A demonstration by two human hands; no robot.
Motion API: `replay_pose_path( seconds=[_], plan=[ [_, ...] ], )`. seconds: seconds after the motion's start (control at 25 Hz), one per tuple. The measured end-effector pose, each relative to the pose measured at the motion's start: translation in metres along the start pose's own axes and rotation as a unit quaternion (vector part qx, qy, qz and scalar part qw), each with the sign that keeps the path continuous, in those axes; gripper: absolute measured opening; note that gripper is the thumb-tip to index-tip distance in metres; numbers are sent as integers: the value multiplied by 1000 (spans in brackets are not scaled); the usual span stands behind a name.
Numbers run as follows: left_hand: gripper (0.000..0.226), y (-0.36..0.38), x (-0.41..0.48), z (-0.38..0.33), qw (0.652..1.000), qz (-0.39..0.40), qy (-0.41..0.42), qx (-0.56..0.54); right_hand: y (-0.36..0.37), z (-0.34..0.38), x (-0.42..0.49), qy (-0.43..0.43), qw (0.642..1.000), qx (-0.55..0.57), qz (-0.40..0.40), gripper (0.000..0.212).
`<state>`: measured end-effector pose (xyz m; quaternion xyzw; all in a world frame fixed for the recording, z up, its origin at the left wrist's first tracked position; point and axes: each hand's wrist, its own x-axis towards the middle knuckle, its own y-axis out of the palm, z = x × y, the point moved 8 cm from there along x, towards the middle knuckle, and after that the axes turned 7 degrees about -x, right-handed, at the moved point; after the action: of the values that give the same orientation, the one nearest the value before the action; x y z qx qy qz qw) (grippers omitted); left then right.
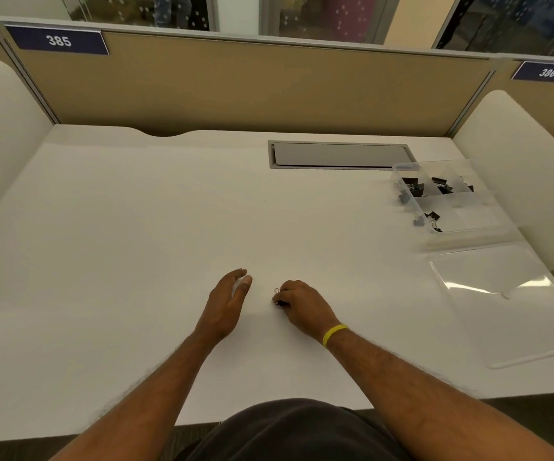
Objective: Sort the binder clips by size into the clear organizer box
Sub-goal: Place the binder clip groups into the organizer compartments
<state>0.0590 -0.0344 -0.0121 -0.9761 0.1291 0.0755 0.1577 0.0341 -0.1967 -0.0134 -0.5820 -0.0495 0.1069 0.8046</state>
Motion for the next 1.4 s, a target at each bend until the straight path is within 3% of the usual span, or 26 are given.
replay_pose_path(
  seconds=[0.08, 0.16, 0.24, 0.44, 0.6, 0.72, 0.84, 1.04, 1.16, 1.28, 1.4],
  plan=[
    [43, 1, 1, -4, 1000, -15, -6, -24, -4, -15, 0, 77, 990, 115, -18, 20],
    [39, 3, 4, -6, 994, -41, -23, -93, -11, -26, -4, 167, 952, 255, -39, 14],
    [40, 10, 7, -4, 974, -60, -60, -212, -24, -25, -3, 182, 925, 327, -66, 10],
    [48, 49, 4, -3, 853, -35, -209, -477, -48, 9, 10, 102, 925, 359, -69, 13],
    [50, 67, -3, -8, 771, -2, -245, -588, -49, 25, 13, 53, 944, 320, -54, 23],
    [43, 75, -7, -9, 731, -13, -260, -631, -49, 31, 12, 19, 963, 267, -25, 29],
    [41, 77, -7, -9, 708, -19, -267, -653, -55, 33, 8, -8, 973, 231, -27, 26],
    [45, 69, -2, -2, 711, -28, -257, -654, -66, -2, -7, 20, 975, 187, -115, 23],
    [48, 59, -1, 4, 712, -37, -249, -656, -46, -21, -21, 50, 991, 122, -15, 40],
    [52, 50, -2, 10, 714, -45, -250, -652, -16, -15, -38, 6, 993, 31, 117, 59],
    [55, 46, -5, 11, 711, -50, -249, -655, 1, -6, -53, -45, 993, -50, 100, 44]
  ],
)
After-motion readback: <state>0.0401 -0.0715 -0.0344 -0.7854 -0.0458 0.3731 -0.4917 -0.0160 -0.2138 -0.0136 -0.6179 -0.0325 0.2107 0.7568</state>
